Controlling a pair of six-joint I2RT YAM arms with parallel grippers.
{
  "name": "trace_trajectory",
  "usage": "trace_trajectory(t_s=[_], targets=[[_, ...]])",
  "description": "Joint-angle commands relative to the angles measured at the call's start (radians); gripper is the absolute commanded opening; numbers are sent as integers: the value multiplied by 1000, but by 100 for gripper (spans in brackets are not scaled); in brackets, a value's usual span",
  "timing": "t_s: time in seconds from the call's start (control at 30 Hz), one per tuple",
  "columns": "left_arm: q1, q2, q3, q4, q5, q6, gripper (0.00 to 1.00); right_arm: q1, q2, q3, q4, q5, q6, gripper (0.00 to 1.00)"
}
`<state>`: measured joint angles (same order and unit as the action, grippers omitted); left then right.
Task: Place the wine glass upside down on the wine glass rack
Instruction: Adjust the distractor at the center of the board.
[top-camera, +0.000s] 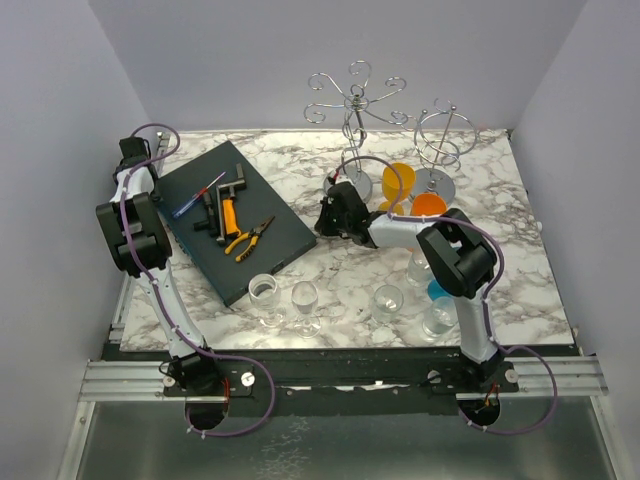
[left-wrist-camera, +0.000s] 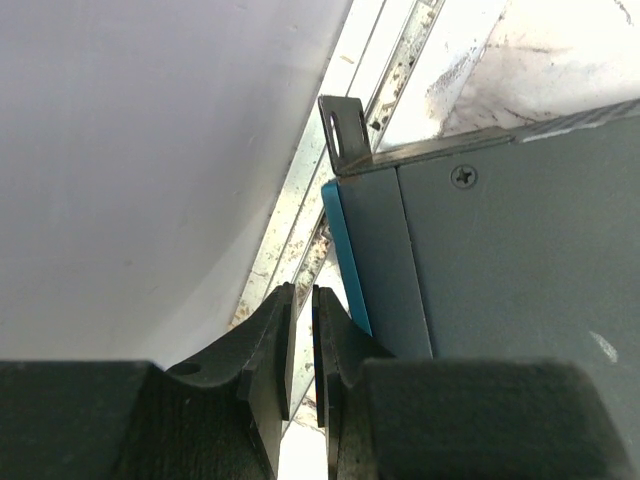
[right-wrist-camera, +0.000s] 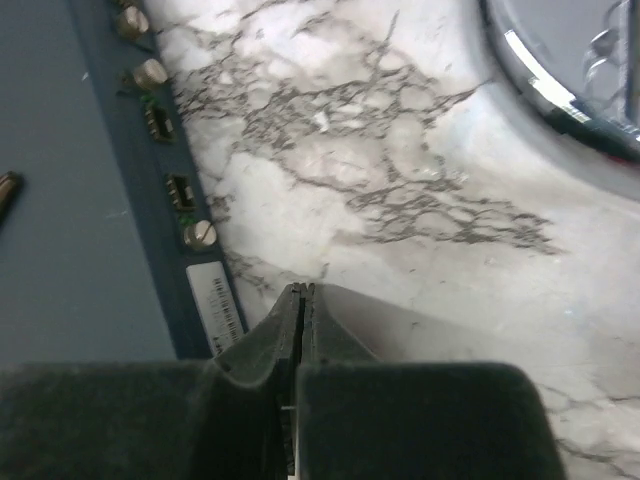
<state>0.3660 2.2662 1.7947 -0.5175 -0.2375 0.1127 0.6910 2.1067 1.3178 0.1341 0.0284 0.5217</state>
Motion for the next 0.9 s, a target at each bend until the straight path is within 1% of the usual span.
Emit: trace_trajectory(t_s=[0.0,0.13,0.2,0.27,0.43,0.7,0.87], targets=[[-90,9,-63,-47,262,-43,21,33,21,-57,33,-116,17,0],[-91,-8,-94,-45,276,-52,21,34,8,-103,80,-279,21,0],[-91,-11,-104,-44,282,-60,21,34,15,-101,76,-364,21,0],[-91,-4,-102,-44,289,-67,21,38,23,-110,97,-422,24,0],[-109,33,-33,-47,272,-73,21,95,70,-72,89,-454,21,0],[-135,139,174,-108,251,-91,20,180,164,31,63,-472,38,0],[-137,198,267,-134,248,-99,20,221,208,83,32,-481,25,0]])
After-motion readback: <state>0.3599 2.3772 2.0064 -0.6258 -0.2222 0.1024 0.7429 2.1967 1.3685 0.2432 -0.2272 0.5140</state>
